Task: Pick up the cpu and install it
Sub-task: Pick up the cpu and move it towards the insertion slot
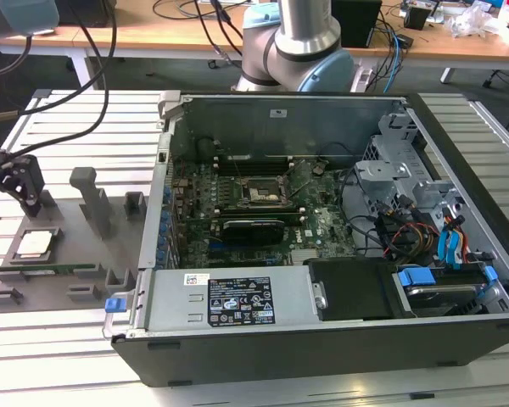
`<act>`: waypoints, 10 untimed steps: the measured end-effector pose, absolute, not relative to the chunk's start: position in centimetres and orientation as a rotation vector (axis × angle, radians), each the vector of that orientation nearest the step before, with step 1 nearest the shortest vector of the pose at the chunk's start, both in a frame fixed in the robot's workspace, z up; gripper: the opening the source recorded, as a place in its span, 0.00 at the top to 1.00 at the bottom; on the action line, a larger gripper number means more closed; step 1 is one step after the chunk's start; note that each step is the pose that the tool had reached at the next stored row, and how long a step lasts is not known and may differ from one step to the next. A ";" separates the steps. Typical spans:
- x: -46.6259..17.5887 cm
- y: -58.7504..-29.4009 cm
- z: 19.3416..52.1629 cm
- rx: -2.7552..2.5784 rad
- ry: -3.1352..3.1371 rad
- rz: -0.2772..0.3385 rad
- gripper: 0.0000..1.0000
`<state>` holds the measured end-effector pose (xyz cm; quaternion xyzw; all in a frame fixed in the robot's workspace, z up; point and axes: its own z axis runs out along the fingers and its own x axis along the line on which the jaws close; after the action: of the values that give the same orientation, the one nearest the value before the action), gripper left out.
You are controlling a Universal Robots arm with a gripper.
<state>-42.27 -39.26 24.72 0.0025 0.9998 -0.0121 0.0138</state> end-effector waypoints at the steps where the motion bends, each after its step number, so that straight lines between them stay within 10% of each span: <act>1: -42.2 -39.3 24.7 0.008 3.114 -0.037 0.34; 10: -42.0 -39.3 24.1 0.008 3.114 -0.038 0.34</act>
<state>-42.02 -39.26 24.07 0.0025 0.9998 -0.0121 0.0137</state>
